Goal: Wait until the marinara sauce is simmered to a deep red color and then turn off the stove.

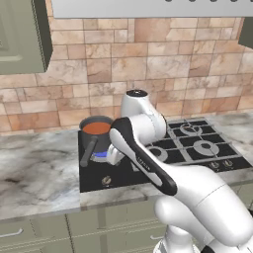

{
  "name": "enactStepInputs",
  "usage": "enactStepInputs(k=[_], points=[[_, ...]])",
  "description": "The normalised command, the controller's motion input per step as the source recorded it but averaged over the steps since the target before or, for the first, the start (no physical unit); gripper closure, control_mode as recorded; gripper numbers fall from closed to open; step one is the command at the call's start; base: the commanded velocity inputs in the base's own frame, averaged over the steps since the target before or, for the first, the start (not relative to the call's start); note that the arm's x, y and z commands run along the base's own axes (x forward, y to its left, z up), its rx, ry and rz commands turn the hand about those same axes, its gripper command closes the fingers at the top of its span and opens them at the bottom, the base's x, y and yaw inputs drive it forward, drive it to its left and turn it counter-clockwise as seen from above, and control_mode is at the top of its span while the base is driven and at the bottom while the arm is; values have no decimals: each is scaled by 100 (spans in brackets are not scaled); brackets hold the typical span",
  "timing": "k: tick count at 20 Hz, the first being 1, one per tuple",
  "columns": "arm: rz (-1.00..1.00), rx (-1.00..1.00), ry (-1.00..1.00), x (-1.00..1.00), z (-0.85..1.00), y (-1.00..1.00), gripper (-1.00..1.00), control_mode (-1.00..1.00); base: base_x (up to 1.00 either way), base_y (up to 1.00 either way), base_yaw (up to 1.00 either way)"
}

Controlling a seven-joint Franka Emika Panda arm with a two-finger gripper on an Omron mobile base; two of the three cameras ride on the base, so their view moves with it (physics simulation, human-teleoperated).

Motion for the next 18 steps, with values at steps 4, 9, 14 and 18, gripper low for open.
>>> enactStepInputs(k=[4, 9, 14, 18], points=[[3, 0, 3, 0, -33, 9, -100, -100, 0, 0, 0], [5, -1, 7, 7, -33, 21, -100, -100, 0, 0, 0], [8, 0, 12, 24, -28, 18, -100, -100, 0, 0, 0], [10, -2, 1, 21, -29, 4, -100, -100, 0, 0, 0]])
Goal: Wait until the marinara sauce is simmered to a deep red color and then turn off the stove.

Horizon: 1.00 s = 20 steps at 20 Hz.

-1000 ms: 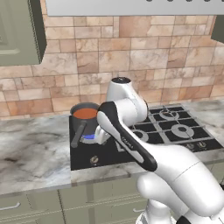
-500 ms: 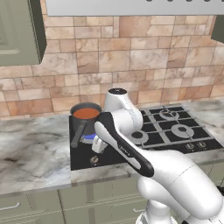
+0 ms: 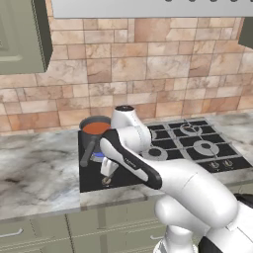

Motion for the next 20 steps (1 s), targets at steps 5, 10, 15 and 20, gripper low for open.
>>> enactStepInputs(k=[5, 10, 15, 20], points=[[8, -5, 0, 23, -25, 4, -100, -100, 0, 0, 0], [6, -5, -1, 15, -32, 0, -100, -100, 0, 0, 0], [7, -3, -2, 20, -28, 0, -100, -100, 0, 0, 0], [8, -2, -3, 27, -37, 1, -100, -100, 0, 0, 0]])
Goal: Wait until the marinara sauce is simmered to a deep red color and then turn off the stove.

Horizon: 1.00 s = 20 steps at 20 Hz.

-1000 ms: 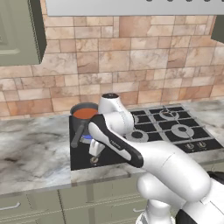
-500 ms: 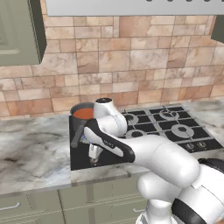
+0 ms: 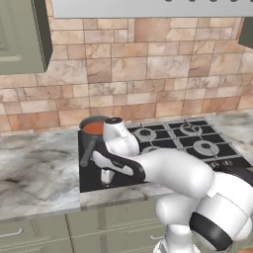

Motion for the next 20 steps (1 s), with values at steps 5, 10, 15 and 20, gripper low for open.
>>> enactStepInputs(k=[5, 10, 15, 20], points=[[6, 0, -1, 23, -32, 5, -100, -100, 0, 0, 0], [3, 0, 0, 20, -20, 18, -100, -100, 0, 0, 0], [1, 0, 0, 21, -15, 15, -100, -100, 0, 0, 0], [1, 0, 0, 15, -15, 5, -100, -100, 0, 0, 0]])
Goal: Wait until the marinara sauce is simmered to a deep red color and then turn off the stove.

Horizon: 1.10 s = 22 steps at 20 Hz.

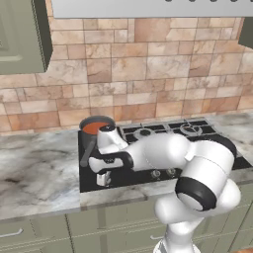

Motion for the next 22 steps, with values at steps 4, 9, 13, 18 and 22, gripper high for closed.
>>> enactStepInputs(k=[4, 9, 13, 18, 22], points=[[1, 0, 0, 10, -16, 2, -100, -100, 0, 0, 0], [0, 0, 0, 13, -13, 7, -100, -100, 0, 0, 0], [0, 0, 0, 6, -18, 4, -100, -100, 0, 0, 0], [2, 0, 0, 0, -9, 0, -100, -100, 0, 0, 0], [2, 0, 0, -1, -6, 0, -100, -100, 0, 0, 0]])
